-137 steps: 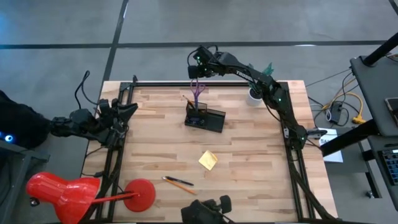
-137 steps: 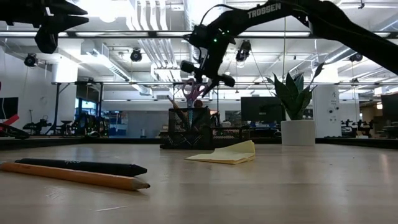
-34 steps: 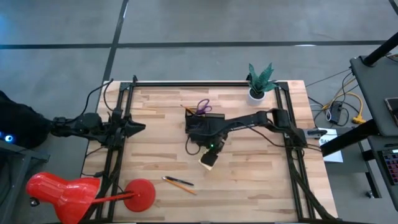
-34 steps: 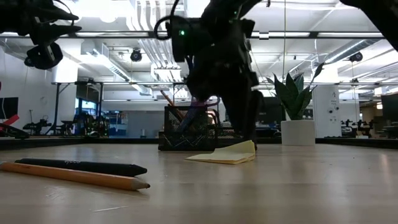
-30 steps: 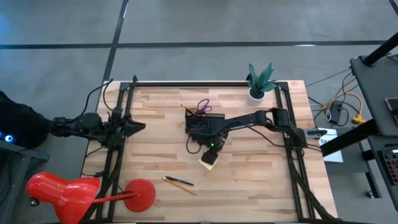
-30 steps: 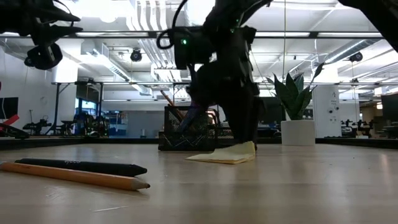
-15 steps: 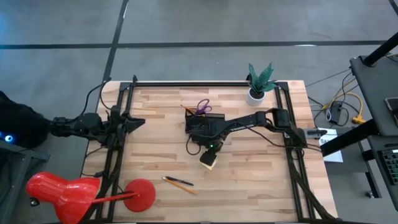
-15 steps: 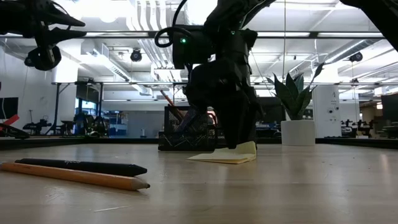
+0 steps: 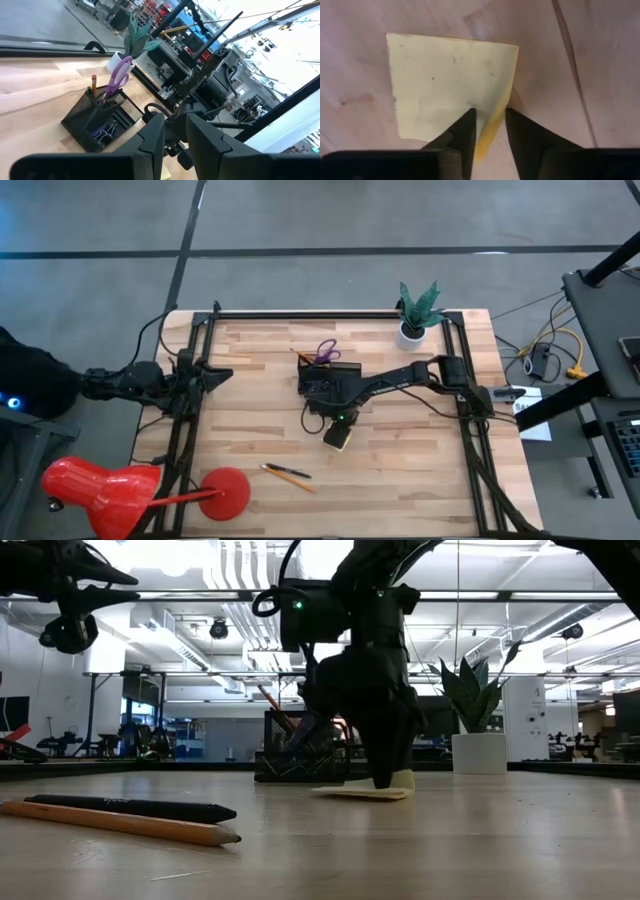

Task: Pick and place office supplies into organizer
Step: Put the yellow sticky notes into the desk organizer

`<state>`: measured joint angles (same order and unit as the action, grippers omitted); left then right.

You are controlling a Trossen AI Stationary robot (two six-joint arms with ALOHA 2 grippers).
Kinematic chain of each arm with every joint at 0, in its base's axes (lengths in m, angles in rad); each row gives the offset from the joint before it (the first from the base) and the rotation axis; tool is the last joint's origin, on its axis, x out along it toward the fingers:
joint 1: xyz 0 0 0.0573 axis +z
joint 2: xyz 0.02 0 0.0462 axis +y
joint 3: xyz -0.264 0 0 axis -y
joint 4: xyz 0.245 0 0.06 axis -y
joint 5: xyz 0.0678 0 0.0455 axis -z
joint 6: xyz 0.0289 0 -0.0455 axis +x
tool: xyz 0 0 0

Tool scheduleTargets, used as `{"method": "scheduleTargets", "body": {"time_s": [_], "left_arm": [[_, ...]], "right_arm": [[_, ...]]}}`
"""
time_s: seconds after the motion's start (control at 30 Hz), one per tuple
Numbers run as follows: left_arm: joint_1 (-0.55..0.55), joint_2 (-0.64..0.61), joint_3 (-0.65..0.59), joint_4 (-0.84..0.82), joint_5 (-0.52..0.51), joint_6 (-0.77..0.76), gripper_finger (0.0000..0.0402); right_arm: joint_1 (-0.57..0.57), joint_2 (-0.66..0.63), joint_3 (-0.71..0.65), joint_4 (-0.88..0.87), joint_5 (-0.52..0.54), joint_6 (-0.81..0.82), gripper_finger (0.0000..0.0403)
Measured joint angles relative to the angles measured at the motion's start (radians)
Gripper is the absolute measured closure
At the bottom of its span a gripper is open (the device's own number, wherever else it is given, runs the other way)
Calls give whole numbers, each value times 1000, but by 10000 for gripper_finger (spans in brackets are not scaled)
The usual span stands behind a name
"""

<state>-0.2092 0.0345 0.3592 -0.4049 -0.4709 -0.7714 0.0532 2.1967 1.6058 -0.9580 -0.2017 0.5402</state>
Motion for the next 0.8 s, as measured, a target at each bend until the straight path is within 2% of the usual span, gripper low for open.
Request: {"method": "scheduleTargets", "body": {"time_s": [0.23,0.57,0.8], "left_arm": [[0,0,0,-2,-8,55,336],[0,-1,1,-2,-18,102,336],[0,-2,0,0,-24,106,336]], "right_arm": [[0,-1,-3,-7,1,-31,388],[8,-61,15,13,-66,-85,395],[2,-188,34,-4,-14,-49,395]]}}
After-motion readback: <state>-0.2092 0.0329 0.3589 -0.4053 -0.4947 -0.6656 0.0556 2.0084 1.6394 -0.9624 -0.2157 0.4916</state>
